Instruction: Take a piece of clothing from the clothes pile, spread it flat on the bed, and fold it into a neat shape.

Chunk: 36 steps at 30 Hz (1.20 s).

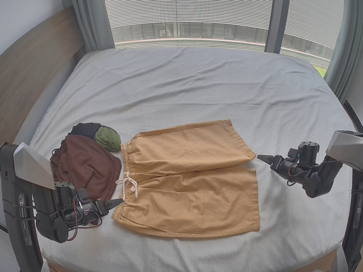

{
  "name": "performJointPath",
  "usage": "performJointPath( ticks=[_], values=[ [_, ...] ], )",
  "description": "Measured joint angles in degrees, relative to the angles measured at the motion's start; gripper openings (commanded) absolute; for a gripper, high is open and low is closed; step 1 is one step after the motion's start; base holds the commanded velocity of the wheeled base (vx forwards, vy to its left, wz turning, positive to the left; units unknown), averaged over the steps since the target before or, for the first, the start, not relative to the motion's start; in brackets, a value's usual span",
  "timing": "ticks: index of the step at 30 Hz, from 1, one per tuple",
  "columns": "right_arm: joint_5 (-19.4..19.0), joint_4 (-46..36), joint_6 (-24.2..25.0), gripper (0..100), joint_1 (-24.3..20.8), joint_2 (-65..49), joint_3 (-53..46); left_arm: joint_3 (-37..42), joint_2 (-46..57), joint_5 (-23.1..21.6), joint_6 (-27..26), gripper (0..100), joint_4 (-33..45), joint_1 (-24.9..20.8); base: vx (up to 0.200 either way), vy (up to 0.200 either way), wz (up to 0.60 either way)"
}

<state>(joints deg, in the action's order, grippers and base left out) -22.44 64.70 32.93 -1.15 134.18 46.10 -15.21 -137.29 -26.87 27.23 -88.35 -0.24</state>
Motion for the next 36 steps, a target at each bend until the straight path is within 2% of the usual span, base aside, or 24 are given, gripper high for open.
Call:
performJointPath(
  ticks=[10, 20, 36],
  values=[
    [0.0, 9.9, 0.3, 100, 0.5, -5.4, -11.2, 0.2, -0.2, -0.1, 0.2, 100, 0.0, -0.1, 0.0, 0.0, 0.0],
    [0.0, 10.3, 0.3, 100, 0.6, -5.7, -12.2, 1.1, -1.5, 0.1, -0.5, 100, 0.0, -1.0, 0.0, 0.0, 0.0],
    [0.0, 10.4, 0.3, 100, 0.5, -4.8, -12.2, 2.4, -1.9, -0.1, 1.8, 100, -0.1, -3.4, 0.0, 0.0, 0.0]
  ],
)
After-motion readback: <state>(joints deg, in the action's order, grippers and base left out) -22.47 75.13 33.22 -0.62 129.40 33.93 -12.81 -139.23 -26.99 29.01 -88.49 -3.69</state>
